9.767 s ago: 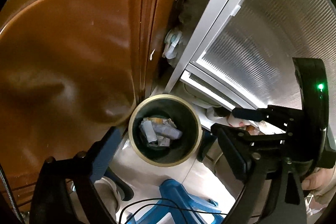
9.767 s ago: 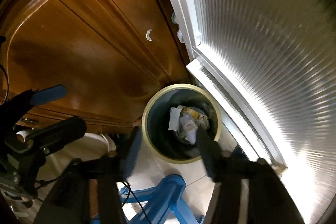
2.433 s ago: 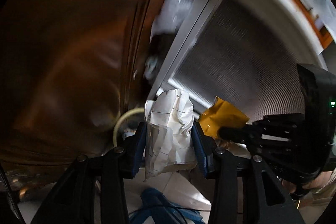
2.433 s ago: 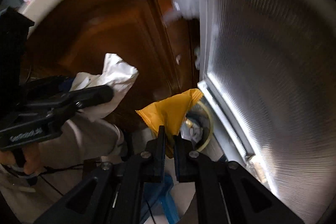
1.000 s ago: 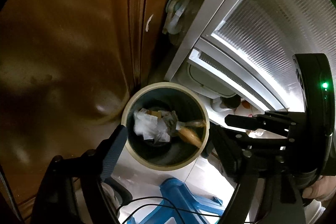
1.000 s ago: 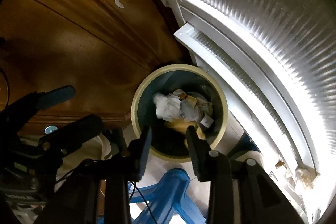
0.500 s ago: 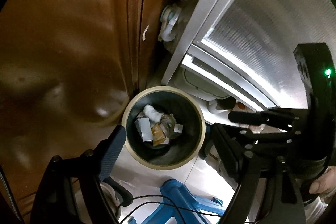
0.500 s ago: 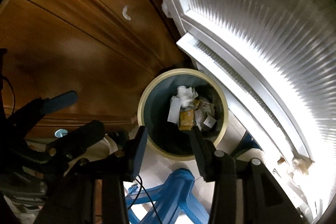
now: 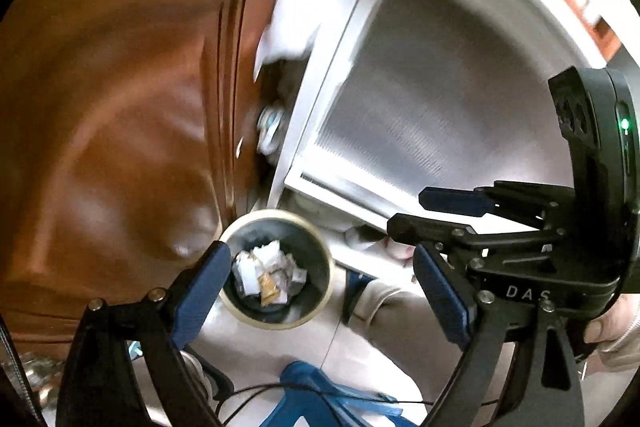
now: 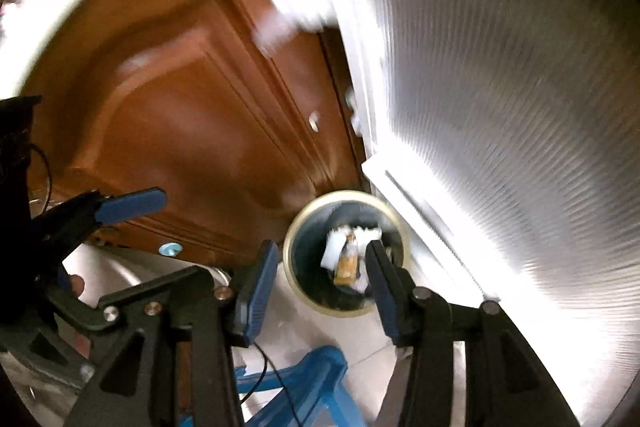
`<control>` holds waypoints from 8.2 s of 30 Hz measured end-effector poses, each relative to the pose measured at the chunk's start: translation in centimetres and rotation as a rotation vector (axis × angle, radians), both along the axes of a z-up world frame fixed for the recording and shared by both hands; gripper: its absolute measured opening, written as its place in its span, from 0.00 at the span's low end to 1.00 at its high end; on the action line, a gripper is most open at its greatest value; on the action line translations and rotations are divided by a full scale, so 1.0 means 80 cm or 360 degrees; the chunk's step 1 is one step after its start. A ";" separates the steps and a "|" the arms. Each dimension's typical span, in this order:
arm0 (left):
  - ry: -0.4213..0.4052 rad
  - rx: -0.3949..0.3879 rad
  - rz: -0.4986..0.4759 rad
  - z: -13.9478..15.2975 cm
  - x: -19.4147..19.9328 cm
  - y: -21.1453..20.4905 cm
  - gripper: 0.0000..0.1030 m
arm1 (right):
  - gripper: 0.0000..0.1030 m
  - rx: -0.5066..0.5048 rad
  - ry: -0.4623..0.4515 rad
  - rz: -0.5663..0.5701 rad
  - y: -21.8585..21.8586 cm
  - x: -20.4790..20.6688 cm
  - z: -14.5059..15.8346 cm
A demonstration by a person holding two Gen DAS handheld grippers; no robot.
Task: Collect trash
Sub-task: 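Raise both tools back up to the remaining trash on the counter, then approach the clear plastic bag ball with the left tool while the right tool approaches the foil ball, then grasp the plastic bag ball with the left tool while the right tool grasps the foil ball, then carry the plastic bag ball and foil ball down over the floor bin with both tools, then open both tools to drop the bag ball and foil ball into the bin, then raise both tools back up to the remaining trash on the counter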
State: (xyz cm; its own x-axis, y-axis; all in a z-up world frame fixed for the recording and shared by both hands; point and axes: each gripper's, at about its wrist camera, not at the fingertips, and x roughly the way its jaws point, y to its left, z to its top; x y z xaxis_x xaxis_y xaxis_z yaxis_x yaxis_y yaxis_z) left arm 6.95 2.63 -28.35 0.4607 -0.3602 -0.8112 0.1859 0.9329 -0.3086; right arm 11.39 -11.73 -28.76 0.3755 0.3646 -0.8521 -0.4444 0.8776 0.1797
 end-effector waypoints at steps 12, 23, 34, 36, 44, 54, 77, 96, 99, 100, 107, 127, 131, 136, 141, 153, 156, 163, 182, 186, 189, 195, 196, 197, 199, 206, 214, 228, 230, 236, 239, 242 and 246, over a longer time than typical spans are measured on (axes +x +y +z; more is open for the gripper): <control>-0.0343 0.0069 -0.0087 0.186 -0.015 -0.025 0.89 | 0.45 0.0011 -0.0440 0.0037 -0.023 -0.057 0.173; -0.0403 -0.0078 -0.0027 0.297 0.071 -0.024 0.89 | 0.45 0.0152 -0.0565 -0.0110 -0.079 0.006 0.301; -0.0414 0.0033 0.0070 0.325 0.239 -0.054 0.89 | 0.45 0.0126 -0.0495 -0.0237 -0.114 0.200 0.353; -0.0382 0.0029 0.0101 0.320 0.276 -0.059 0.89 | 0.45 0.0114 -0.0482 -0.0280 -0.117 0.232 0.352; -0.0263 0.0013 0.0209 0.277 0.391 -0.089 0.89 | 0.45 0.0370 -0.0324 -0.0437 -0.141 0.348 0.320; -0.0114 -0.0050 0.0354 0.221 0.464 -0.087 0.81 | 0.45 0.0481 -0.0252 -0.0511 -0.136 0.409 0.284; -0.0107 -0.0206 0.0341 0.209 0.455 -0.063 0.41 | 0.35 0.0512 -0.0211 -0.0631 -0.119 0.446 0.246; -0.0327 -0.0186 0.0193 0.299 0.208 -0.046 0.40 | 0.35 0.0584 -0.0438 -0.0520 -0.128 0.167 0.309; -0.0368 -0.0159 0.0191 0.299 0.164 -0.044 0.40 | 0.35 0.0619 -0.0472 -0.0510 -0.125 0.119 0.306; -0.0375 -0.0154 0.0190 0.298 0.151 -0.043 0.40 | 0.35 0.0620 -0.0484 -0.0503 -0.122 0.107 0.306; -0.0456 -0.0113 0.0180 0.275 0.063 -0.039 0.40 | 0.35 0.0565 -0.0571 -0.0340 -0.090 0.011 0.296; -0.0243 0.0022 0.0168 0.088 -0.014 -0.011 0.41 | 0.35 0.0151 -0.0337 0.0000 -0.024 -0.061 0.101; -0.0119 -0.0006 0.0127 0.031 -0.010 -0.010 0.41 | 0.35 0.0103 -0.0192 0.0002 -0.015 -0.046 0.050; 0.0071 -0.0028 0.0137 -0.038 0.008 -0.010 0.41 | 0.35 0.0051 -0.0013 0.0000 -0.003 -0.024 -0.011; 0.0240 -0.0035 0.0130 -0.096 0.031 -0.013 0.41 | 0.35 0.0003 0.0119 -0.0016 0.005 -0.001 -0.060; 0.0414 0.0018 0.0072 -0.170 0.080 -0.019 0.42 | 0.35 -0.0089 0.0261 -0.0033 0.011 0.047 -0.136; 0.0425 0.0042 0.0055 -0.179 0.087 -0.020 0.43 | 0.36 -0.0086 0.0299 -0.0037 0.012 0.058 -0.149; 0.0403 0.0051 0.0054 -0.184 0.096 -0.013 0.48 | 0.37 -0.0062 0.0332 -0.0038 0.015 0.077 -0.168; 0.0381 0.0141 0.0085 -0.167 0.087 -0.005 0.76 | 0.45 -0.0046 0.0325 -0.0062 0.010 0.065 -0.149; 0.0342 0.0139 0.0103 -0.145 0.078 -0.002 0.83 | 0.45 -0.0058 0.0286 -0.0060 0.009 0.052 -0.129; 0.0317 0.0130 0.0128 -0.125 0.068 0.000 0.91 | 0.45 -0.0049 0.0249 -0.0063 0.004 0.039 -0.107; 0.0241 0.0082 0.0164 -0.070 0.038 0.004 0.96 | 0.45 -0.0034 0.0134 -0.0044 -0.008 0.005 -0.049; 0.0223 0.0077 0.0164 -0.060 0.033 0.004 0.96 | 0.45 -0.0026 0.0110 -0.0039 -0.011 -0.001 -0.037; 0.0198 0.0071 0.0161 -0.046 0.026 0.004 0.96 | 0.45 -0.0019 0.0087 -0.0035 -0.013 -0.006 -0.027; 0.0151 0.0067 0.0155 -0.025 0.017 0.003 0.96 | 0.45 -0.0002 0.0025 -0.0026 -0.016 -0.018 -0.001; -0.0097 0.0019 0.0123 0.076 -0.017 -0.004 0.96 | 0.45 0.0049 -0.0242 0.0035 -0.023 -0.059 0.094; -0.0262 0.0042 0.0105 0.202 -0.028 -0.001 0.96 | 0.45 0.0066 -0.0497 0.0078 -0.028 -0.084 0.202; -0.0460 0.0234 0.0042 0.393 0.120 0.016 0.96 | 0.45 -0.0027 -0.0719 0.0071 -0.024 0.075 0.376; -0.0477 0.0258 0.0048 0.402 0.153 0.019 0.96 | 0.45 0.0012 -0.0677 0.0024 -0.024 0.123 0.391; -0.0445 0.0300 0.0066 0.394 0.272 0.018 0.88 | 0.62 0.0103 -0.0532 -0.0051 -0.021 0.258 0.393; -0.0424 0.0307 0.0094 0.381 0.329 0.018 0.86 | 0.79 0.0101 -0.0477 -0.0042 -0.013 0.320 0.371; -0.0407 0.0304 0.0134 0.367 0.371 0.023 0.83 | 0.79 0.0065 -0.0422 -0.0066 -0.007 0.371 0.341; -0.0381 0.0277 0.0189 0.348 0.420 0.039 0.83 | 0.79 0.0040 -0.0369 -0.0036 0.006 0.418 0.308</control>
State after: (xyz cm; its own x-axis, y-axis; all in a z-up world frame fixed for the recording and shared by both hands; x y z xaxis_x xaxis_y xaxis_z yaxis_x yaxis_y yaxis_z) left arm 40.55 5.71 -0.52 0.6765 -0.1577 -0.7194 0.1208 0.9873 -0.1029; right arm 44.85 -11.26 -4.13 0.5685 0.3740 -0.7328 -0.4565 0.8844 0.0972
